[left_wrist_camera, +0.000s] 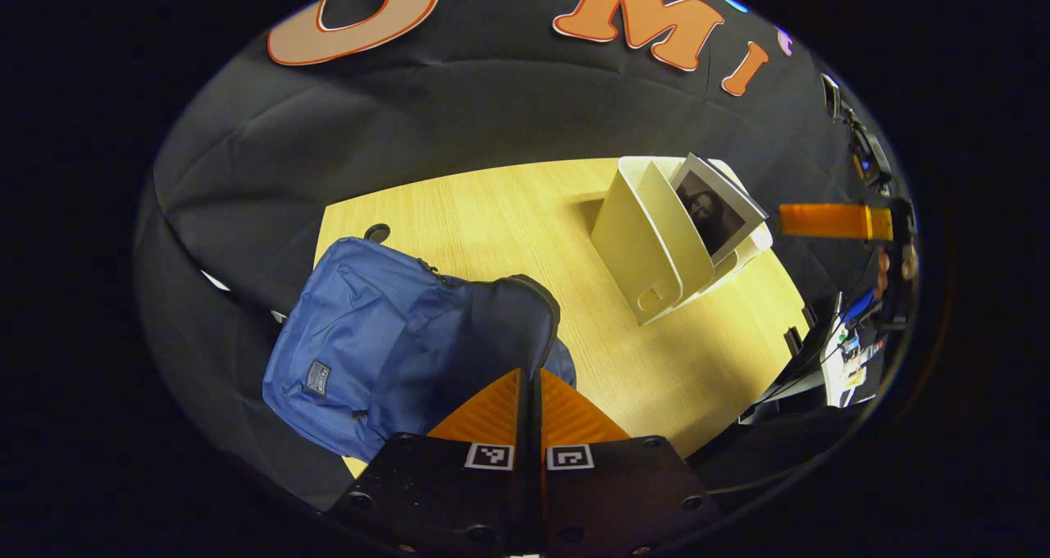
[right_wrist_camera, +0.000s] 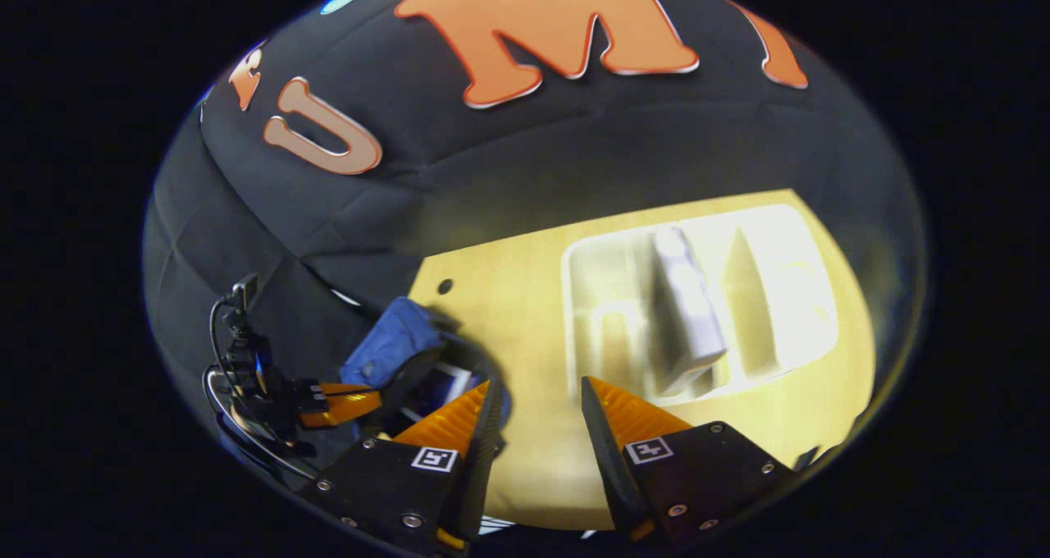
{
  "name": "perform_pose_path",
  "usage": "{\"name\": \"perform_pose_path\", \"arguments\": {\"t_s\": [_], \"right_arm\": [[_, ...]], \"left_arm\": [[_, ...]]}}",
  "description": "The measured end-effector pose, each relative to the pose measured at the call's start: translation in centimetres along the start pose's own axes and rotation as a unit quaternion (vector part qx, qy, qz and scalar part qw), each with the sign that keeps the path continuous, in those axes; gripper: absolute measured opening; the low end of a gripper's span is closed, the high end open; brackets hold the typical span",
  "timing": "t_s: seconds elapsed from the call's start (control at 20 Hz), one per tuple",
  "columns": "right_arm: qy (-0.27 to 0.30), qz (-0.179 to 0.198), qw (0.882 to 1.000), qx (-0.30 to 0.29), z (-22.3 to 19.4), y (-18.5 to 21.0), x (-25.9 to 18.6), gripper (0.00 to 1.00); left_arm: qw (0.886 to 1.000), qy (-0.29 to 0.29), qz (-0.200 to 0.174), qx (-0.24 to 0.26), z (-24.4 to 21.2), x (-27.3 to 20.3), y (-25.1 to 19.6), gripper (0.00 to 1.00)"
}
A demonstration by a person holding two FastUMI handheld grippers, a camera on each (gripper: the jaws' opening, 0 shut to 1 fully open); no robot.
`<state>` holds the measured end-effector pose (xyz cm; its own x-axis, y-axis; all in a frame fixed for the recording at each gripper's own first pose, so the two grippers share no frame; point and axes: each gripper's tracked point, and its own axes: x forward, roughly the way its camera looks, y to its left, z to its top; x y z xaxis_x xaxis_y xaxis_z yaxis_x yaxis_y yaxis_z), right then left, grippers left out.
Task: Open the schoolbag, grab two books from the bookshelf and put them into the schoolbag.
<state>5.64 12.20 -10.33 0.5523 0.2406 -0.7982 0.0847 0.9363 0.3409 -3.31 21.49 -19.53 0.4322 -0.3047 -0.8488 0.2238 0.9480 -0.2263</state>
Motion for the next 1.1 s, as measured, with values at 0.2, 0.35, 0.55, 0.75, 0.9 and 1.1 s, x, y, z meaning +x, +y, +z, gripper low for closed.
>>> {"name": "perform_pose_path", "arguments": {"t_s": [0.2, 0.35, 0.55, 0.75, 0.9, 1.1], "right_arm": [[-0.006, -0.064, 0.997, -0.053, 4.2, -5.4, -1.4, 0.61], [0.009, -0.061, 0.996, -0.068, 5.8, -5.6, -1.4, 0.62], [0.028, -0.071, 0.993, -0.087, 6.4, -6.7, 0.8, 0.63], [0.058, -0.094, 0.989, -0.098, 5.9, -8.4, 3.6, 0.63], [0.078, -0.090, 0.989, -0.085, 6.0, -8.8, 5.7, 0.63], [0.116, -0.111, 0.982, -0.100, 5.1, -10.6, 9.1, 0.63]], "left_arm": [[1.000, -0.001, 0.002, -0.003, -0.1, 0.3, -0.1, 0.01], [1.000, -0.004, 0.003, -0.010, -0.4, 0.3, -0.1, 0.01], [1.000, -0.011, 0.006, -0.023, -0.6, 0.1, 0.1, 0.00], [0.999, -0.013, 0.005, -0.034, -0.9, 0.1, 0.2, 0.01], [0.999, -0.012, 0.004, -0.038, -1.0, 0.4, 0.2, 0.01], [0.999, -0.010, 0.001, -0.044, -1.1, 0.9, 0.2, 0.01]]}}
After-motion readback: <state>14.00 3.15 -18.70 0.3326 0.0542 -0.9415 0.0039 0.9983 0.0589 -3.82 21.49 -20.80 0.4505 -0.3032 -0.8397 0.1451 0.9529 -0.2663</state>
